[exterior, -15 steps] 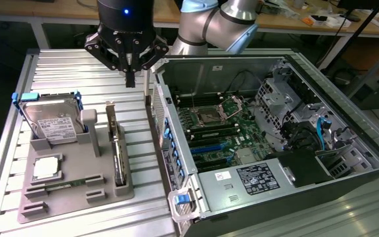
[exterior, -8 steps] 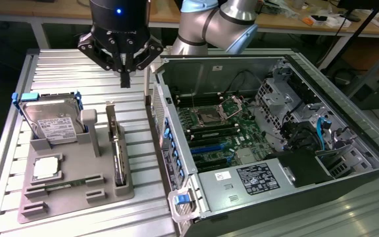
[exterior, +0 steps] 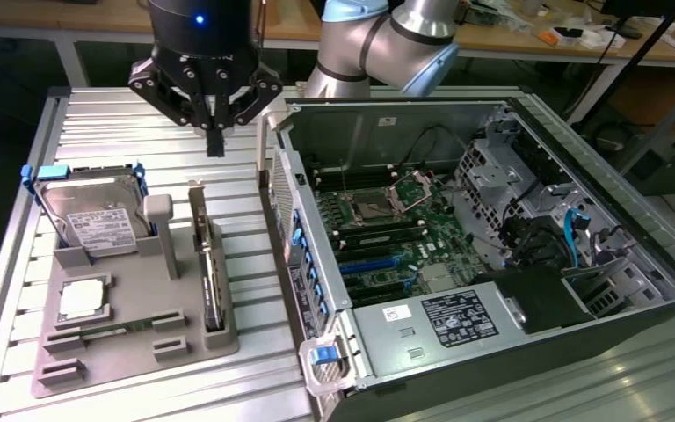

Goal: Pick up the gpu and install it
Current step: 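Reach for the gpu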

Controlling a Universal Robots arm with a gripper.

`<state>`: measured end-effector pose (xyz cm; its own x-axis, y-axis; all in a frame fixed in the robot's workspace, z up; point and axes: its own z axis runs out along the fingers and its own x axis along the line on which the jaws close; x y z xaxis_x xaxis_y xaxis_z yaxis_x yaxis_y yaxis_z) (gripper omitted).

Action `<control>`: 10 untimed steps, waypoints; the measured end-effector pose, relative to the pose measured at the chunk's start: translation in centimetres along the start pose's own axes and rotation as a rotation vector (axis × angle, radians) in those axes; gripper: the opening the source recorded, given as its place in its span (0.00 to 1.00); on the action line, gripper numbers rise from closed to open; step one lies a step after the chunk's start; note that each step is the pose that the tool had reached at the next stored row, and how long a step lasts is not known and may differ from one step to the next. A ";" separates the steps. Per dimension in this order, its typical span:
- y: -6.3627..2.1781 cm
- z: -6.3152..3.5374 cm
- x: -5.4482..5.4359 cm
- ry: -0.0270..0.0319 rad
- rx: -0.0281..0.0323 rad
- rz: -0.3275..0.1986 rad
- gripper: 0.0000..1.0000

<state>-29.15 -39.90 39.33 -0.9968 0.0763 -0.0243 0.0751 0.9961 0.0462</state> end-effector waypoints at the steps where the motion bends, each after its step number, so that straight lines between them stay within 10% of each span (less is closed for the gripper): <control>1: -0.01 0.00 0.1 -0.0001 0.0000 0.000 0.11; 10: -0.08 -0.03 1.1 0.0000 0.0000 0.000 0.11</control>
<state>-30.22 -39.90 39.33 -0.9968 0.0763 -0.0243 0.0751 0.9961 0.0462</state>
